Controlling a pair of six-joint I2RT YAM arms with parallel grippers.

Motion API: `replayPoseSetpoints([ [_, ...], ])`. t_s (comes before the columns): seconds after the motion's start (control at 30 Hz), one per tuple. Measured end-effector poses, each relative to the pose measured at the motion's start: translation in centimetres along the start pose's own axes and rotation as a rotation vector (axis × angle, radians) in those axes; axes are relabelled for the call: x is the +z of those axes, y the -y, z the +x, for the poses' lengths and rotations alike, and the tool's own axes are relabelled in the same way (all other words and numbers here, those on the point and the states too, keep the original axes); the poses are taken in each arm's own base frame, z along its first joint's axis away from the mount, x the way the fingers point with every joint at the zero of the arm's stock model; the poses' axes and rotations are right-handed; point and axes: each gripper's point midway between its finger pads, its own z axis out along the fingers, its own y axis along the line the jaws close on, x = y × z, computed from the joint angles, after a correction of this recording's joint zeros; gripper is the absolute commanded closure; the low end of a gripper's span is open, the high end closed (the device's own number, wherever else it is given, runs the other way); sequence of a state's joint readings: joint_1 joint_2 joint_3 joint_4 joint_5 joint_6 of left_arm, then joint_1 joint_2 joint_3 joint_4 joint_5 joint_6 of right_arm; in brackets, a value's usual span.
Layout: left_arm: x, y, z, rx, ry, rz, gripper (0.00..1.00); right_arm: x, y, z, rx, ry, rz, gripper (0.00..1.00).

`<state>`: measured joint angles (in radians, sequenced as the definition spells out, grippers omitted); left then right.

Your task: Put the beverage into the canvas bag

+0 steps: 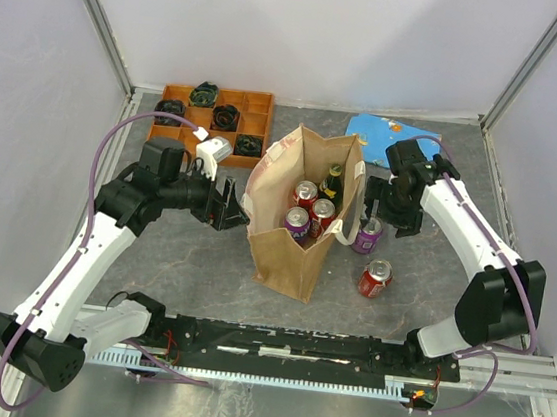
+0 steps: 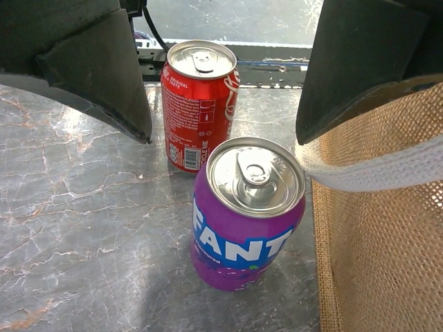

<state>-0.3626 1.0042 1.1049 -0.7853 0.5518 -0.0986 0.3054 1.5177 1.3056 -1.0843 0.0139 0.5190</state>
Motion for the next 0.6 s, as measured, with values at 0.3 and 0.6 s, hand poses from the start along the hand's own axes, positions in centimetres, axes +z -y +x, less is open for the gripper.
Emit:
replayPoseSetpoints([
  [0.3,0.2,0.0,0.5,-0.004,-0.014,0.003,0.13,0.4,-0.7,0.1,-0.013,-0.008,-0.015,0.08],
  [0.6,0.1,0.1,0.7,-0.002,-0.013,0.003,0.13,2.6,-1.1,0.1,-0.041,-0.046,0.019,0.08],
])
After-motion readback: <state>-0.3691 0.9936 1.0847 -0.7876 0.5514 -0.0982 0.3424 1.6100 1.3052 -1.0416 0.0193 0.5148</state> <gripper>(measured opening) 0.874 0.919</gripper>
